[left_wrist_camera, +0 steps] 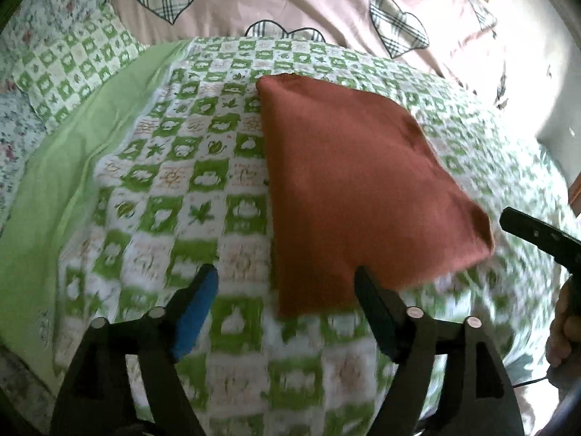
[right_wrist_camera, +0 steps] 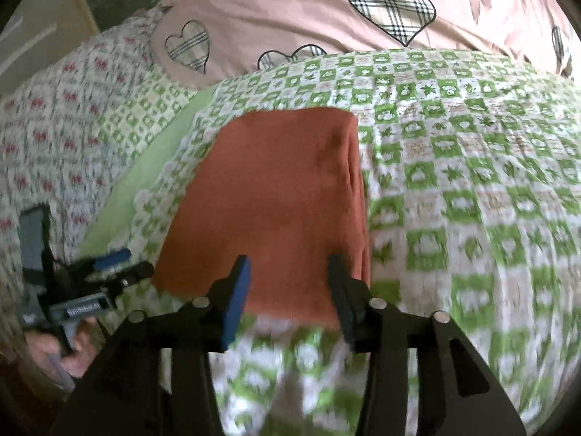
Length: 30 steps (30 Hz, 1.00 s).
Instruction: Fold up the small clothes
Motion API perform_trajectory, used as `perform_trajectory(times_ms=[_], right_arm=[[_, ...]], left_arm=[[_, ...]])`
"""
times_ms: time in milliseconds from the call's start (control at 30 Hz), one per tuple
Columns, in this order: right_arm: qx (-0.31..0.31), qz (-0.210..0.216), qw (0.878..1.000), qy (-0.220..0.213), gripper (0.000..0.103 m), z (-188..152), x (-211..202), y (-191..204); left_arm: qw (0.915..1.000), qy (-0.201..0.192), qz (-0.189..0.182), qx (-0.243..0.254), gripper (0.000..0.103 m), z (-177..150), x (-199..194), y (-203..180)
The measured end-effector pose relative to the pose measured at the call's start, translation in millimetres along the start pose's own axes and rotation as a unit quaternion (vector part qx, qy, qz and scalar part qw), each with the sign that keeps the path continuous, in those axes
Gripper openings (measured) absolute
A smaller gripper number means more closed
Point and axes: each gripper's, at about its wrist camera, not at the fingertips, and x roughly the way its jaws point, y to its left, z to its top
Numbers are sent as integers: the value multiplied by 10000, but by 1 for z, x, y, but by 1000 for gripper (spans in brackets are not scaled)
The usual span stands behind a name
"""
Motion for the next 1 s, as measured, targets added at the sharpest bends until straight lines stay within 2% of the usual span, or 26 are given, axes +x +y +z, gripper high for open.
perform_trajectory(times_ms=[100, 267, 433, 667, 1000], right_arm=[[-204, -110, 9997, 41, 57, -23, -9, 8], [-454, -194, 9987, 138, 74, -58, -23, 15], [-526, -153, 9984, 162, 81, -78, -32, 20], [-600, -148, 9980, 90, 83, -69, -20, 26], [-693, -235, 9973, 117, 85, -45, 3, 27]], left_arm=[[9998, 37, 140, 133, 80, -17, -7, -3], [9991, 147, 344, 195, 82, -44, -15, -4], [9991, 243, 342, 108, 83, -59, -19, -1], [9986, -1, 489, 207, 85, -42, -19, -6], [9967, -10, 712, 383, 86, -20, -5, -14]])
